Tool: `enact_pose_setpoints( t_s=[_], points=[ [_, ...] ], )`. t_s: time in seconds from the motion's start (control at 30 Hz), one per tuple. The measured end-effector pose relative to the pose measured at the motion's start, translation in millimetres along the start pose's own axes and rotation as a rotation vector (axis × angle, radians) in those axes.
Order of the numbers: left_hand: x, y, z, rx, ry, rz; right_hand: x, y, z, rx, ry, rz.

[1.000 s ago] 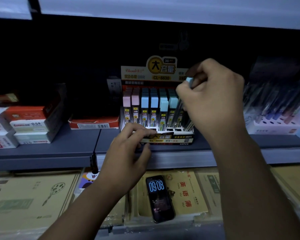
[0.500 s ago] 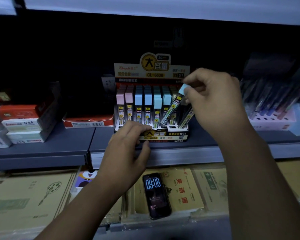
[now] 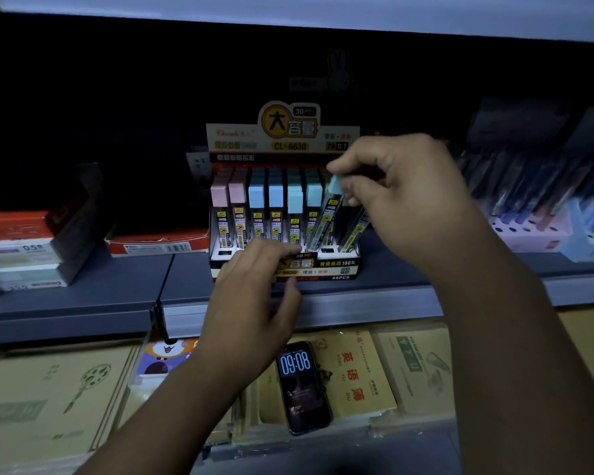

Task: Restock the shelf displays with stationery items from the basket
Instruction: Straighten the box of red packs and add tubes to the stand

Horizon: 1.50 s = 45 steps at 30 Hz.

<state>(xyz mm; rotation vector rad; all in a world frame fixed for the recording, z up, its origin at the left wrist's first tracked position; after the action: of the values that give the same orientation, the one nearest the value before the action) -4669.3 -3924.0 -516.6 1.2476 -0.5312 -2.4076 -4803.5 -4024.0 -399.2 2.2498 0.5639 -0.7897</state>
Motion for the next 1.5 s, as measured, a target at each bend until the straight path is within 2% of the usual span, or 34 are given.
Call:
enact_pose_setpoints(
  t_s=[0.17,0.37,0.63,0.8,0.97,1.13,1.33,1.5],
  points=[
    [-1,-1,0,0.008,0.001,0.008,16,2,-7,-0.059,-0.093,-0.024],
    [-1,-1,1,0.014,0.006,0.009,23,-3,-5,-0.062,-0.091,0.073],
    [0,0,-1,0.004,0.003,0.016,15,-6,6,0.009,-0.210,-0.002],
    [1,1,-1,0.000,0.004,0.017,18,-8,10,-0.029,-0.143,-0.045],
    [1,1,-2,0.002,0.001,0.016,0,-9,29,0.029,-0.118,0.163],
    [1,1,-3,0.011,0.002,0.014,0,-9,39,0.088,-0.136,0.208],
    [1,1,-2,0.016,0.003,0.009,11,-4,40,0.098,-0.057,0.104],
    [0,-1,-2,0.005,0.003,0.012,10,2,39,0.136,-0.012,0.105]
  ],
)
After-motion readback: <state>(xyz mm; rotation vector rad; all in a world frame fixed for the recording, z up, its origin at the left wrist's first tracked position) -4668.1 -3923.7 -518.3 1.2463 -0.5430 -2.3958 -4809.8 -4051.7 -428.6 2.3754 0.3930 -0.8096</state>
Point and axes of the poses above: each hand's wrist, its own y-axis towards the middle knuckle, its own x-axis out of the palm, z = x × y, the point moved 6 cm from there along y, towards the middle knuckle, and after that the axes turned 7 degrees about -z, right-handed, at the moved point
